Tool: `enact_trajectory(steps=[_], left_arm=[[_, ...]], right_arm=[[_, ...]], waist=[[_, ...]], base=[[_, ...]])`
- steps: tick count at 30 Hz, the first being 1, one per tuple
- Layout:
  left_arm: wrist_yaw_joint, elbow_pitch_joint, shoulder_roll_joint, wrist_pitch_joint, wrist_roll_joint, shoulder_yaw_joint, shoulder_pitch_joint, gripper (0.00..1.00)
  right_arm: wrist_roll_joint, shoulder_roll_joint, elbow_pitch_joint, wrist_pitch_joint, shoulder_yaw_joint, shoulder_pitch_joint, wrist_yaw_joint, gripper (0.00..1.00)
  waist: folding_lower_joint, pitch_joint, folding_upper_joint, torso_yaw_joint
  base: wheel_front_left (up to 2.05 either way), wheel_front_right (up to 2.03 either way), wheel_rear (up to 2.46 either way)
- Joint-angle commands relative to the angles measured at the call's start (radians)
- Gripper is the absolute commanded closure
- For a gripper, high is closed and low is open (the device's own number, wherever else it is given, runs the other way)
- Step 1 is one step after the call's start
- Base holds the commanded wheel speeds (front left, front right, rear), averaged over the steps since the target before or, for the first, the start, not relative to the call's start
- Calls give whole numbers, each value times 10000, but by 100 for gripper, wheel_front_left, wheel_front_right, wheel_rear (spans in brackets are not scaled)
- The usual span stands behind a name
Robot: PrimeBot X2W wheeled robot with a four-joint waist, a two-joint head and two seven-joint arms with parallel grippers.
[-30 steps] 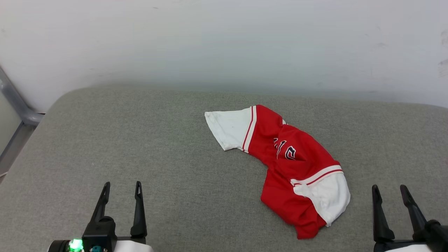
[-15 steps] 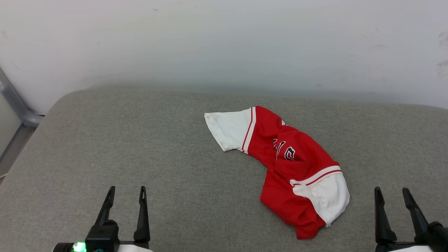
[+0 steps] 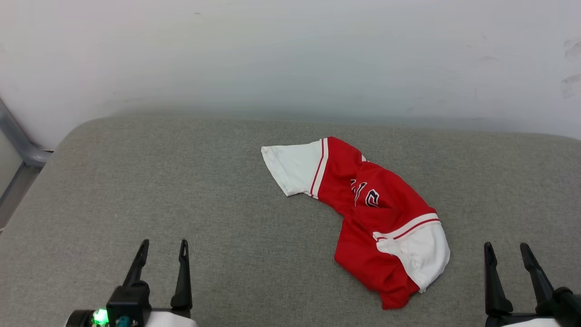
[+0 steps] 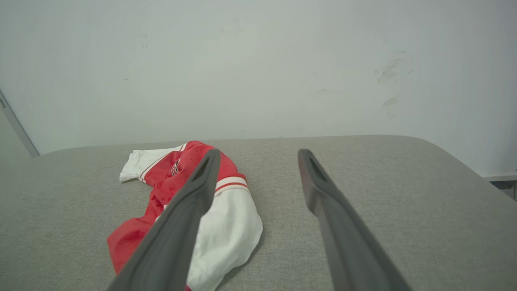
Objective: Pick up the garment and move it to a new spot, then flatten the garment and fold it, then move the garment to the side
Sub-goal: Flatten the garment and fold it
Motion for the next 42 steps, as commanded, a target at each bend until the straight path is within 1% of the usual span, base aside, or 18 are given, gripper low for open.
enact_trajectory(steps=[1, 4, 6, 8, 9, 10, 11, 16, 22, 25, 28, 31, 35, 37, 40, 42], left_arm=[[-67, 33, 50, -26, -18, 75, -258, 0], [-357, 183, 213, -26, -58, 241, -897, 0], [-657, 438, 294, -26, -203, 312, -1403, 0], [-937, 680, 442, -26, -353, 437, -2114, 0], [-1193, 1014, 650, -26, -392, 492, -2848, 0], [-1315, 1204, 785, -26, -375, 466, -3242, 0], [-1315, 1204, 785, -26, -375, 466, -3242, 0], [-1685, 2223, 1461, 42, -586, 203, -5489, 0], [-1823, 2969, 2277, 900, -1327, -279, -8133, 0], [-1839, 3245, 2731, 1584, -1814, -897, -9220, 0], [-1835, 3580, 3206, 2574, -2654, -1707, -10191, 0], [-1837, 3985, 3587, 3922, -3595, -2548, -10996, 0], [-1838, 4555, 3947, 6133, -4831, -3492, -11900, 0], [-1839, 4758, 4130, 6965, -5250, -3834, -12326, 0], [-1839, 5124, 4216, 8279, -5846, -4336, -12679, 0], [-1840, 5230, 4362, 9035, -6052, -4701, -13013, 0]], right_arm=[[14, 24, -32, -22, 21, -52, -8, 0], [-19, 24, -86, -22, 78, -223, -7, 0], [-48, 24, -141, -24, 106, -297, -7, 0], [-73, 24, -196, -22, 176, -405, -7, 0], [-104, 24, -288, -22, 270, -585, -7, 0], [-117, 24, -329, -24, 298, -692, -7, 0], [-117, 24, -329, -24, 298, -692, -7, 0], [-113, 24, -586, -24, 377, -1255, -7, 0], [-39, 24, -899, -22, 401, -1824, -7, 0], [40, 24, -982, -22, 375, -2042, -7, 0], [75, 26, -1056, -24, 374, -2262, -7, 0], [103, 26, -1140, -22, 363, -2415, -7, 0], [155, 26, -1206, -22, 354, -2631, -7, 0], [177, 26, -1243, -22, 385, -2763, -7, 0], [150, 26, -1284, -24, 427, -2917, -7, 0], [151, 26, -1312, -24, 452, -3012, -7, 0]], waist=[[0, 38, 0, -32], [0, 197, 0, -176], [0, 341, 0, -291], [0, 518, 0, -424], [0, 823, 0, -591], [0, 1004, 0, -677], [0, 1004, 0, -677], [0, 1936, 0, -1114], [0, 3058, 0, -1597], [0, 3544, 0, -1800], [0, 3960, 0, -1961], [0, 4306, 0, -2075], [0, 4704, 0, -2201], [0, 4903, 0, -2272], [0, 5170, 0, -2376], [0, 5350, 0, -2451]], base=[[0, 0, 0], [0, 0, 0], [0, 0, 0], [0, 0, 0], [0, 0, 0], [0, 0, 0], [0, 0, 0], [0, 0, 0], [0, 0, 0], [0, 0, 0], [0, 0, 0], [0, 0, 0], [0, 0, 0], [0, 0, 0], [0, 0, 0], [0, 0, 0]])
